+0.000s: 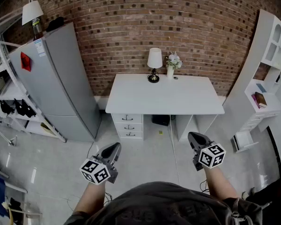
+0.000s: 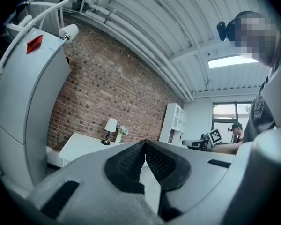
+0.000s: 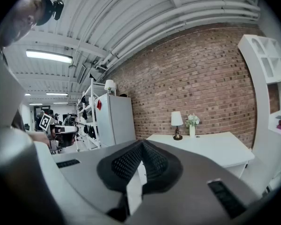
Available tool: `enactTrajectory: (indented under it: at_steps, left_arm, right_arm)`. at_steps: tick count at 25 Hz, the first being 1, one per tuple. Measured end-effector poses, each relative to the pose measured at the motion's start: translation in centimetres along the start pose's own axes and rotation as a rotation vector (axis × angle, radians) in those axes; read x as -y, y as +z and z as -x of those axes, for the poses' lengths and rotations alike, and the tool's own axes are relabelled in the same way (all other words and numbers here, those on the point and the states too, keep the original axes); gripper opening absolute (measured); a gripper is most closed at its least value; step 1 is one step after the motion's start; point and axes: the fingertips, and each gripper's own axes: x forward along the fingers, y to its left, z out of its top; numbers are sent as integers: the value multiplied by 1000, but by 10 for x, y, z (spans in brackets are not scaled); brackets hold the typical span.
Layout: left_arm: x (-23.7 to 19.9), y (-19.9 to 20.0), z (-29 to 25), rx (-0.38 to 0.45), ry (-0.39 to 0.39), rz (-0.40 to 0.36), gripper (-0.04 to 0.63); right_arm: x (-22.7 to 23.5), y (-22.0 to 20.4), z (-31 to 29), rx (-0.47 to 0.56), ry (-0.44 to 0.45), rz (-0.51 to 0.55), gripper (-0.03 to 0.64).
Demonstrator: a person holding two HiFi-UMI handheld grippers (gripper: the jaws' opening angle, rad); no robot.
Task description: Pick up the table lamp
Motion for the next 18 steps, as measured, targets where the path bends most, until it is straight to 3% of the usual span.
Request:
enactTrajectory:
  at_steps: [18]
  left_arm:
    - [37, -3, -38, -13, 1, -16, 5]
  right_arm:
    - [42, 9, 21, 6, 17, -10, -8]
